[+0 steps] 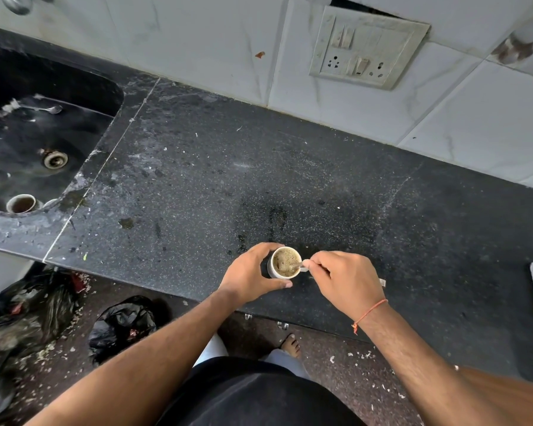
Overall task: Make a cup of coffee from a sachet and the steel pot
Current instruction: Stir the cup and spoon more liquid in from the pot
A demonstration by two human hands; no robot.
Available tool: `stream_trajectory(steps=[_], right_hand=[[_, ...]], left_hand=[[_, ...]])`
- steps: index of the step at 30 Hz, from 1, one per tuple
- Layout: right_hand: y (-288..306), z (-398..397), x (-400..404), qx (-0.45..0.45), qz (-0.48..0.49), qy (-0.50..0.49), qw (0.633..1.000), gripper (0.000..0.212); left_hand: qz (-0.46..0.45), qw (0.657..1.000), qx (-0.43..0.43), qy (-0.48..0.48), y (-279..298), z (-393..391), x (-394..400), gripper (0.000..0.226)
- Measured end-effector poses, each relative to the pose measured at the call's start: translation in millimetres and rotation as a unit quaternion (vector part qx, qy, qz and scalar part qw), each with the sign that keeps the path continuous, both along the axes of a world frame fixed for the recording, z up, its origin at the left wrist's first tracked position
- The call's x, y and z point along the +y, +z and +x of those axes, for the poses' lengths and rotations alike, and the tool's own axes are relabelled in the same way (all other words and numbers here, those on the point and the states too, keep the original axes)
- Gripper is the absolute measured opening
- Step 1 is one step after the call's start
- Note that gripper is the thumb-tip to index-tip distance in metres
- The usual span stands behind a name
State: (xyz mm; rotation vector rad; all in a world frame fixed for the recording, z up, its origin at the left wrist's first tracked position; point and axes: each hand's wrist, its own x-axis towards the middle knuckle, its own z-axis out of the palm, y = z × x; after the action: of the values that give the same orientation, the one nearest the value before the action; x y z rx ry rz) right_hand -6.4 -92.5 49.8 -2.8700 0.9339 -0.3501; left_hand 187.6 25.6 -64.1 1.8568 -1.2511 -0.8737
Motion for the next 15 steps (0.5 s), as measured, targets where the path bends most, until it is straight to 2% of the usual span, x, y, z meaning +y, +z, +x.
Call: stream_trajectory(steps=[3,8,15], right_hand=[[1.4,7.4,6.9,-0.008,-0.028,-0.005,1.000,0.021],[-2.3,12.2,6.0,0.010,-0.070,-0.016,0.997,0.031],[-1.1,3.0,4.9,0.025,-0.044,-0.025,0.998,0.033]], left_hand=[[0.002,1.000,0.000,0.002,1.2,0.3,0.3,0.084],[0.005,1.000,0.005,0.001,1.9,0.4,0.0,0.083],[0.012,1.000,0.009,0.003,3.2,0.5,-0.1,0.084]])
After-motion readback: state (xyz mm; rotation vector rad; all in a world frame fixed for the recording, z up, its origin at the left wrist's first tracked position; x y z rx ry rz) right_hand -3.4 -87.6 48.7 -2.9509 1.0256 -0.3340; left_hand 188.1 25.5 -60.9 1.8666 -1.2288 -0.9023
